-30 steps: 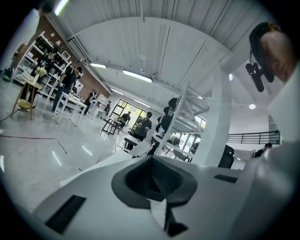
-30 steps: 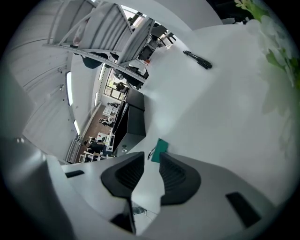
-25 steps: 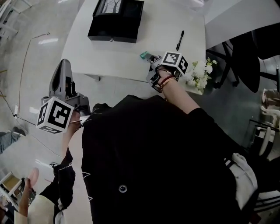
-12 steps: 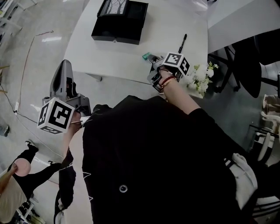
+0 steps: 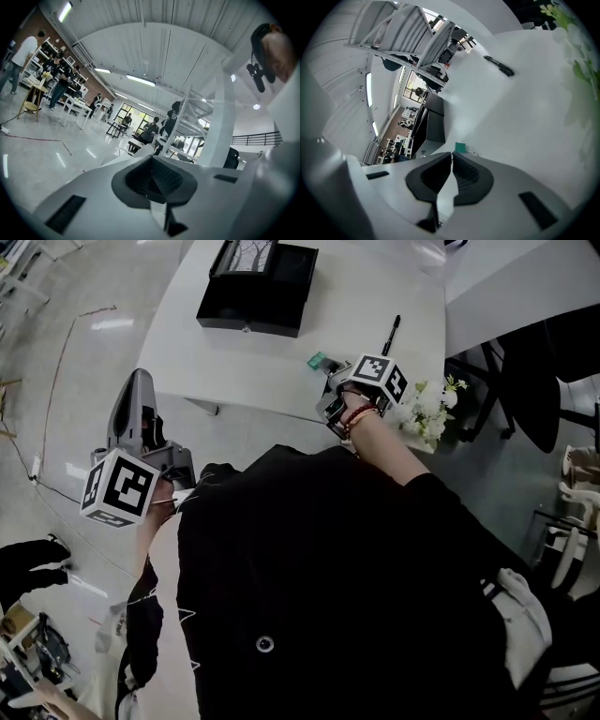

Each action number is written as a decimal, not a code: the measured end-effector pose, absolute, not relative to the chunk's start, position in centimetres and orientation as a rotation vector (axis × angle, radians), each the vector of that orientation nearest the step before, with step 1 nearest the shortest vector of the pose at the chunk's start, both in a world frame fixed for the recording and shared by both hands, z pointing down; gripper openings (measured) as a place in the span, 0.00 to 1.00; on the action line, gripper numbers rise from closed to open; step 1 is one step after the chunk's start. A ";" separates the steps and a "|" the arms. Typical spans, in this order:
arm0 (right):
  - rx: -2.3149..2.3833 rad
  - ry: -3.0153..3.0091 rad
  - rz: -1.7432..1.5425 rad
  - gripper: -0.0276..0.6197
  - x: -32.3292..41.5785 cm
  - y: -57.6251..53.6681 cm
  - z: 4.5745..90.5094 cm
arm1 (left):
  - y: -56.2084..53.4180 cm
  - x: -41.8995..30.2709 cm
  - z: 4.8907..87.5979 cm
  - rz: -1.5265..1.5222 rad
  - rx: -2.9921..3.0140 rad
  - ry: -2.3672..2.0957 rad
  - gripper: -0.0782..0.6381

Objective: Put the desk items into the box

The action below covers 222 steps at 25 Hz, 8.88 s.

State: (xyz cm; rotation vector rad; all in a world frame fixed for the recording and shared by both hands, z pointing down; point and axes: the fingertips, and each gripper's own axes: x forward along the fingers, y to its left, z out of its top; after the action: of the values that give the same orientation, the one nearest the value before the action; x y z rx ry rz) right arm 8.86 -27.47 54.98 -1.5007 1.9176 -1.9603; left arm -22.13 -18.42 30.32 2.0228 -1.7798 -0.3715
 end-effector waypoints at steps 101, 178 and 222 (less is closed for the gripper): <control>-1.212 2.375 -1.677 0.06 -2.2 -32.8 47.4 | -21.5 -27.0 33.7 -0.384 1.911 -1.781 0.12; -0.816 3.842 -1.194 0.07 -8.8 -40.8 53.2 | -11.1 -35.9 36.8 -0.385 1.448 -2.138 0.12; -0.898 3.838 -1.258 0.12 -8.6 -41.0 53.9 | -11.6 -35.4 36.7 -0.390 1.462 -2.121 0.12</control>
State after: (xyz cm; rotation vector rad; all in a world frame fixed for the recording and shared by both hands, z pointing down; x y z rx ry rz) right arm -8.60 -40.99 53.88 -0.8980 3.8378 -1.2582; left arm -35.39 -11.60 36.67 1.4618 -2.1212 -0.3896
